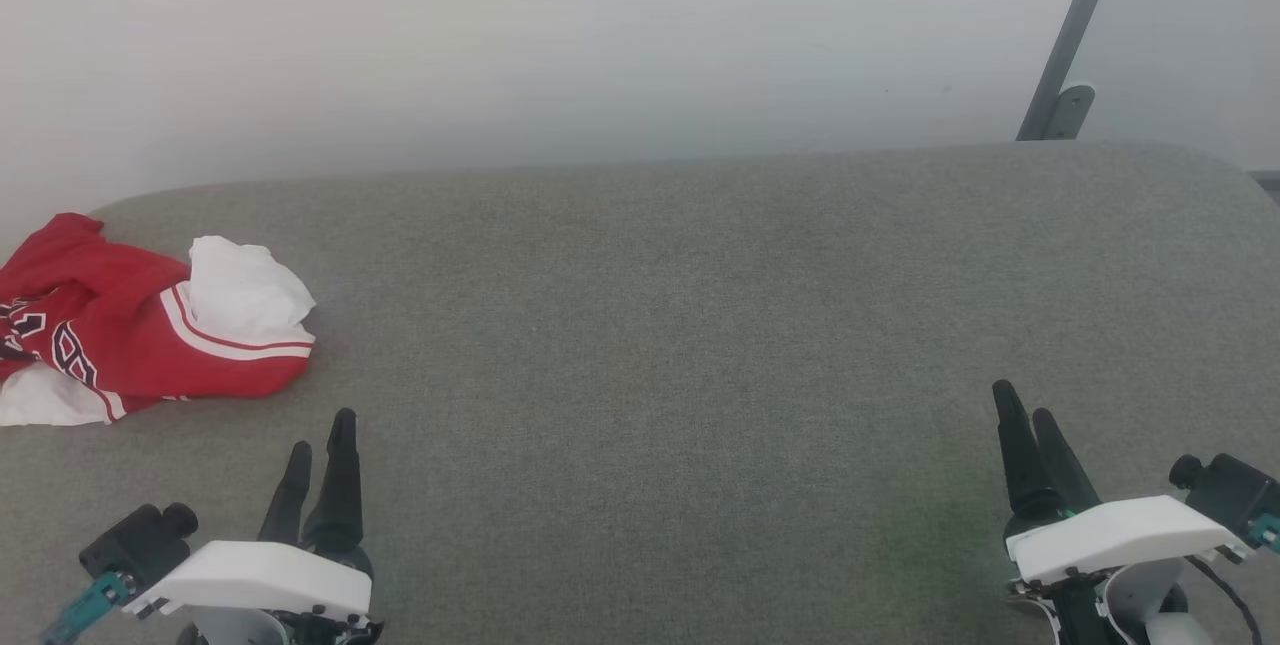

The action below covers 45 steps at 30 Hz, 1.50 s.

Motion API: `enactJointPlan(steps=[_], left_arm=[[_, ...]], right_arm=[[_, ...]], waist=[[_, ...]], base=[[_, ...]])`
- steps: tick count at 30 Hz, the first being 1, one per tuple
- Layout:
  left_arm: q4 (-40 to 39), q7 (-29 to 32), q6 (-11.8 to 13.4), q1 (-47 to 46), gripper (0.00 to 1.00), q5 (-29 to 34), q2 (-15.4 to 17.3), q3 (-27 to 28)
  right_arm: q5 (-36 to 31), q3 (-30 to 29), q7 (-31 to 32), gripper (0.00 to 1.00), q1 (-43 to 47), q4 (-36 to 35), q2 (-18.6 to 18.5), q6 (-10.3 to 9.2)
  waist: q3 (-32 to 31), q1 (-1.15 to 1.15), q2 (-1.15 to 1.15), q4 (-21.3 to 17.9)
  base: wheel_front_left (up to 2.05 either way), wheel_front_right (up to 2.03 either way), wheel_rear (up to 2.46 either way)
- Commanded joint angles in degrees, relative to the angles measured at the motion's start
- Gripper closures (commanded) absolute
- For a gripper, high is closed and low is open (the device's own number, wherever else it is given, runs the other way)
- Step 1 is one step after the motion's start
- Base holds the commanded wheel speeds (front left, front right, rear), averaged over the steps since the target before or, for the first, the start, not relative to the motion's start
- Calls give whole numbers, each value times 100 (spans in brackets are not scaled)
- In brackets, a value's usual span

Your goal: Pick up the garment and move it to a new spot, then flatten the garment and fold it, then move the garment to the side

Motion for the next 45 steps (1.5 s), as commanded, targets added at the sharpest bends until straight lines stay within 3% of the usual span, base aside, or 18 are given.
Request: enactJointPlan(steps=[1,21,45], left_arm=[[-86,-35,-35,-30,0,169,39,19],[-222,-359,-93,56,0,1555,72,102],[-234,-661,-186,107,0,2701,96,140]], right_arm=[[-104,-11,-48,0,-95,-83,-30,1],[-1223,-38,-279,0,-83,-254,-47,1],[-2281,-24,-519,0,-62,-372,-79,2]], waist=[[1,0,0,0],[-2,0,0,-16],[-34,0,0,-62]], base=[[0,0,0],[0,0,0],[0,0,0]])
